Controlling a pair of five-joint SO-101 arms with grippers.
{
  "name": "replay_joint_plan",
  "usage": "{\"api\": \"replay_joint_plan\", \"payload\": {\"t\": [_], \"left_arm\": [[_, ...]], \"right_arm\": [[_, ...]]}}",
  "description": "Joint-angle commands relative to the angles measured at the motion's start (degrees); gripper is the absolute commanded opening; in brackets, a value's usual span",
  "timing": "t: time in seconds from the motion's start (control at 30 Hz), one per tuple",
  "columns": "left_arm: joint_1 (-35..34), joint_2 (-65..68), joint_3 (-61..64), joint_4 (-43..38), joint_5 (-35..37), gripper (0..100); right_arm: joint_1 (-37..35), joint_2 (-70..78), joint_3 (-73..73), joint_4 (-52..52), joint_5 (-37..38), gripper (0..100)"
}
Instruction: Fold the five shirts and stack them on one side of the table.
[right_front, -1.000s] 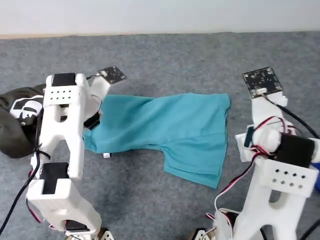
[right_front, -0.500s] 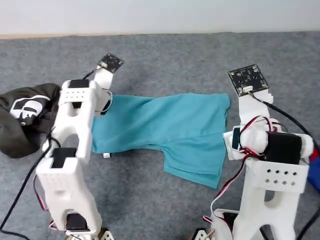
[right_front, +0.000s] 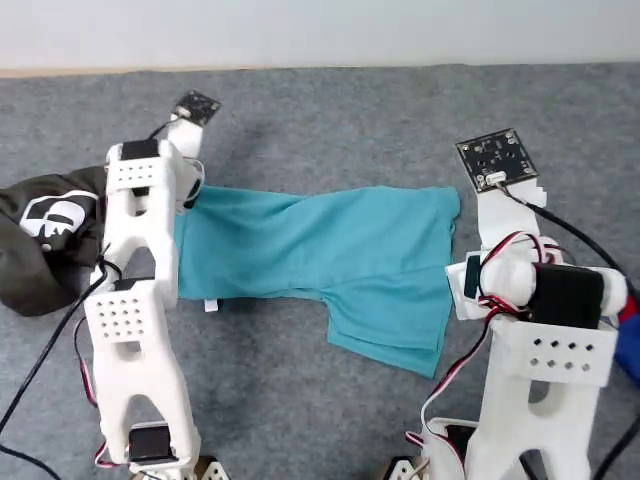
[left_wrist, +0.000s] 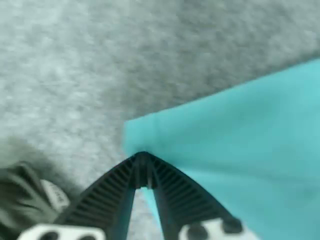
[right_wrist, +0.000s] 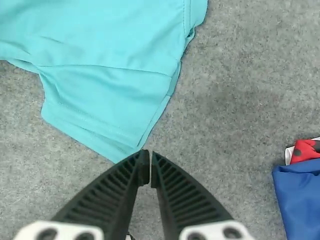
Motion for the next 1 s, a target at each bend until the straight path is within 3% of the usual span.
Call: {"api": "replay_joint_plan", "payload": {"t": [0.0, 0.23, 0.37, 0.6, 0.97], "left_arm": [[-0.18, 0.88, -7.96, 4.04, 0.53, 0], [0.53, 1.76, -17.89, 10.37, 0.70, 0], [2.99, 2.11, -17.27, 12.40, 0.70, 0], [6.77, 2.11, -9.19, 10.73, 0.53, 0], [4.22, 2.11, -7.16, 6.59, -0.35, 0]], "right_arm": [[-0.57, -1.01, -0.26, 2.15, -0.35, 0.9], [-0.57, -0.92, -0.18, 2.07, -0.35, 0.9], [-0.57, -0.92, -0.18, 2.07, -0.44, 0.9], [-0.57, -0.92, -0.18, 2.15, -0.44, 0.9], [-0.57, -0.92, -0.18, 2.15, -0.26, 0.9]]}}
